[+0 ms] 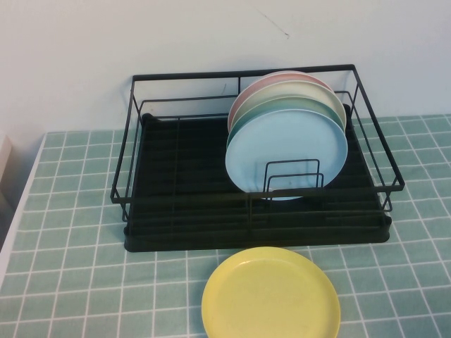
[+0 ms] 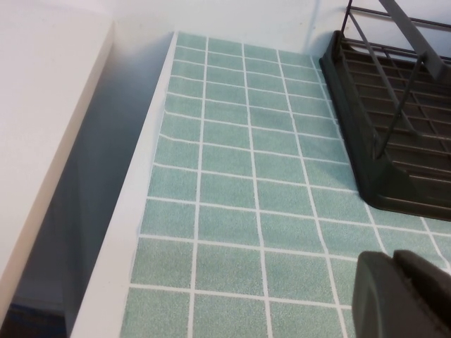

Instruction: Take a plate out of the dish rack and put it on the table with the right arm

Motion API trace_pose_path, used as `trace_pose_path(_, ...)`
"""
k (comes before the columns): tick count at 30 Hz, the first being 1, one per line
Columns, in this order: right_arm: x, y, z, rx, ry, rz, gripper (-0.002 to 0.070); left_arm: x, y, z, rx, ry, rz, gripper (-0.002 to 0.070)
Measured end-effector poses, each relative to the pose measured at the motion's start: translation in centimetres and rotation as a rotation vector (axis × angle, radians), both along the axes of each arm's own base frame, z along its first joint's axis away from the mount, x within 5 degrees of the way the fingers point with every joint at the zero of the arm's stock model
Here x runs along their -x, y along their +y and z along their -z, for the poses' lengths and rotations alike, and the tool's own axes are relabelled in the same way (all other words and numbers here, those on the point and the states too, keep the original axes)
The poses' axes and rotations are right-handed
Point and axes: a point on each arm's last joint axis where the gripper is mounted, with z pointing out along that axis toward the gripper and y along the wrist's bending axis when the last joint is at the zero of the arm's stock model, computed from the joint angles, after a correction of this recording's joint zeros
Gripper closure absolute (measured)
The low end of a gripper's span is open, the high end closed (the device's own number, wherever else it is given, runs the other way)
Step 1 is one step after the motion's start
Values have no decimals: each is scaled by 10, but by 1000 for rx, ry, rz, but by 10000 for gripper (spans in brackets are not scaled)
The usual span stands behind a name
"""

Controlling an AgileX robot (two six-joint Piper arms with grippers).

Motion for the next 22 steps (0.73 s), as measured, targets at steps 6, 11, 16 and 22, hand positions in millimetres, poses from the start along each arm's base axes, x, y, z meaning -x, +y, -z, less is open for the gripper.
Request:
trace_pose_path(6,0,0,0,0,0,0,678,0,1,0,-23,1,-2,678)
trace_pose_path(11,0,0,0,0,0,0,678,0,1,0,-40,3,-4,678)
trace_pose_path(16,0,0,0,0,0,0,678,0,1,0,-40,3,-4,678)
trace_pose_path(22,0,0,0,0,0,0,678,0,1,0,-40,3,-4,678)
